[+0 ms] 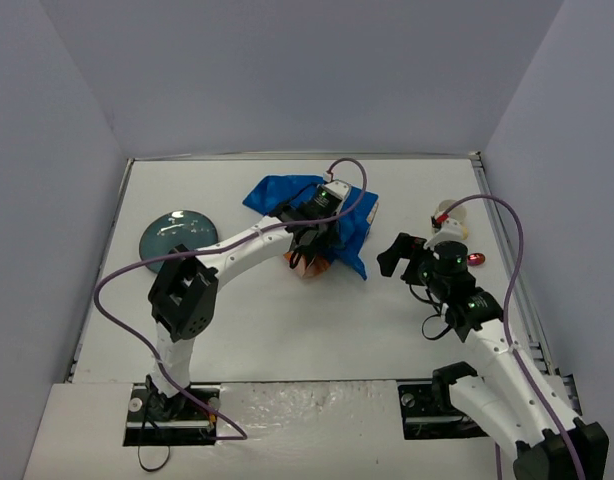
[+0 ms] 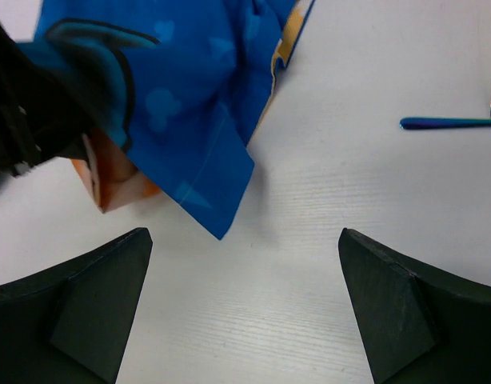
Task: Set the dinner table for one person
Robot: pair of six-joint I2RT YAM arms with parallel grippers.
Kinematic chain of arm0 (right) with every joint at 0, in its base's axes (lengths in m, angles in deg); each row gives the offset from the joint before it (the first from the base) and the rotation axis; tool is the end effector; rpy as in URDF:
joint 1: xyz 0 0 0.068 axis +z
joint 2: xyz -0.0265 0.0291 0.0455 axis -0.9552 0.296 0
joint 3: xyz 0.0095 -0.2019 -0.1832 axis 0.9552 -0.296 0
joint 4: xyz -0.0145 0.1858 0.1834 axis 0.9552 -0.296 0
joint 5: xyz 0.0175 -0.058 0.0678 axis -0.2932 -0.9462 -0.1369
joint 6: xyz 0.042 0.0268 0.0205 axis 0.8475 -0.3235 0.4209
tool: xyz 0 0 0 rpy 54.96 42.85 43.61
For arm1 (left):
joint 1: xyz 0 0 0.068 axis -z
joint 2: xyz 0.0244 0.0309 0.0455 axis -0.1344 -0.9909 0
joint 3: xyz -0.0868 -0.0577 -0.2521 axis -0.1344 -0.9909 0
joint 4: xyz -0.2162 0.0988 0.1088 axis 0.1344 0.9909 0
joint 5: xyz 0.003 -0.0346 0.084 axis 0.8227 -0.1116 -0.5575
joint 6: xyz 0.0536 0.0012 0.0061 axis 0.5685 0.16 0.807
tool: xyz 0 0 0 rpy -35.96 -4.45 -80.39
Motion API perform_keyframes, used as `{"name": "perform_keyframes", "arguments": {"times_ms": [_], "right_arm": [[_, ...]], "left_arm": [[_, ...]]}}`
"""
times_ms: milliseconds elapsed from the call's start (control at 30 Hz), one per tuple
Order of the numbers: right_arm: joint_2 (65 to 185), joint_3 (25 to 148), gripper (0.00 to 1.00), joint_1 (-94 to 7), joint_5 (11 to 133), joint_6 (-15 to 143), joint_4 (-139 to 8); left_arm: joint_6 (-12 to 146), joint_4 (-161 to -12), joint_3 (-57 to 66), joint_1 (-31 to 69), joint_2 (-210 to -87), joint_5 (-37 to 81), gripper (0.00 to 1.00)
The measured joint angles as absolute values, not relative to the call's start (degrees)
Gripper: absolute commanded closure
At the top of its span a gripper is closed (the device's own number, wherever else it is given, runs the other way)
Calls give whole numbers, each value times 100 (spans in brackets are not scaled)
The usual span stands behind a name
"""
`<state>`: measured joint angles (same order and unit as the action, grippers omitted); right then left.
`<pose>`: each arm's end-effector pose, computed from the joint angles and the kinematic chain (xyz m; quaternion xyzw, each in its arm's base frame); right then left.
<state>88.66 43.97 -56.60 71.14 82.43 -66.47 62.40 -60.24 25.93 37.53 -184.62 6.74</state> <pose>0.1822 0.0570 0.2826 0.0275 0.7833 0.2590 0.5645 0.3203 -0.3170 0.2661 0.2083 0.8893 -0.1581 0.3751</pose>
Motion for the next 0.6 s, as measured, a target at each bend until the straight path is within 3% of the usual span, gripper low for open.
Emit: {"name": "perform_keyframes", "arguments": {"times_ms": [33,133,333,600], "right_arm": [[9020,4391,0,-5661,7114,8270,-6640],[9531,4371,0,-5661,7165,8351,-6553],[10590,4373,0,-5555,7397,8412,-6134],[11102,4392,0,-5202,7491,8109,-5464]], "left_arm": [[6190,-6089,2677,3729,-18513,682,52],[6054,-6174,3063,3616,-18735,772,39],[5877,-6402,3398,3364,-18936,1060,41],[5738,-6411,3398,3229,-18937,1237,44]]}}
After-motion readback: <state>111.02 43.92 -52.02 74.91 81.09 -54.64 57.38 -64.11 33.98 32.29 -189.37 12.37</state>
